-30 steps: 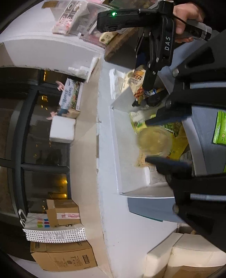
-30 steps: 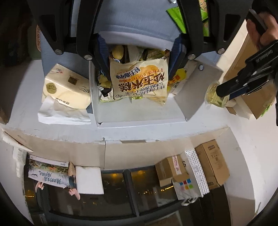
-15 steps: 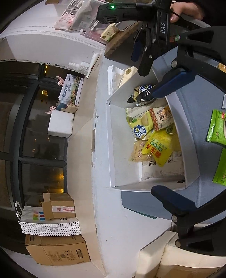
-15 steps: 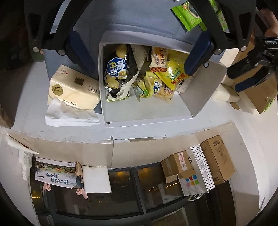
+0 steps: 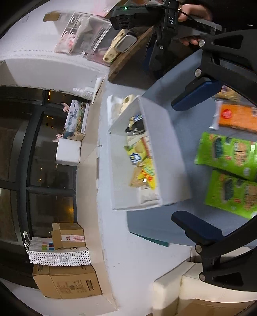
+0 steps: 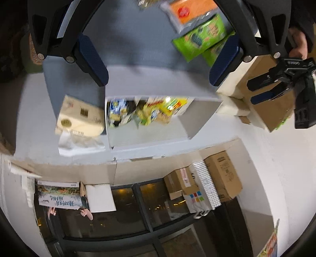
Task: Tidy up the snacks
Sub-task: 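Grasp the yellow Kuromi-printed chip bag with the right gripper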
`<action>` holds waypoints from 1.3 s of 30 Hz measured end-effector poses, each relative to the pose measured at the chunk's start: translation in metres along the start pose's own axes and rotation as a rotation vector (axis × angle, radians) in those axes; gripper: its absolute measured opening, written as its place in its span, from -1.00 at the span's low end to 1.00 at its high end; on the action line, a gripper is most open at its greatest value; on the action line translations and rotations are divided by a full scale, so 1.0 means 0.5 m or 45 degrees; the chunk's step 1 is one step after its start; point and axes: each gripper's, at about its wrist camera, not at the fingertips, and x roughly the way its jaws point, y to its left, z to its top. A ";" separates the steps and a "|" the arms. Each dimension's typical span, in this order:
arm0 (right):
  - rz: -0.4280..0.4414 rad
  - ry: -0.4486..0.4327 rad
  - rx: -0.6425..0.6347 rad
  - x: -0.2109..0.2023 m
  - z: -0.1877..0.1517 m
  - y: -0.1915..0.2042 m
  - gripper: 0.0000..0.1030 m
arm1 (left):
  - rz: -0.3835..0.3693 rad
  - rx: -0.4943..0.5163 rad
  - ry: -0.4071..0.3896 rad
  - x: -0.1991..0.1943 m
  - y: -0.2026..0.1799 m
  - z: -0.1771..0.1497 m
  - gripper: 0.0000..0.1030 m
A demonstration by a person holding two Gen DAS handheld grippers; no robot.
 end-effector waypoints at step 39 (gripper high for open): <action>-0.111 0.481 -0.403 0.070 -0.310 0.033 0.58 | -0.247 0.139 0.320 0.012 -0.132 -0.266 1.00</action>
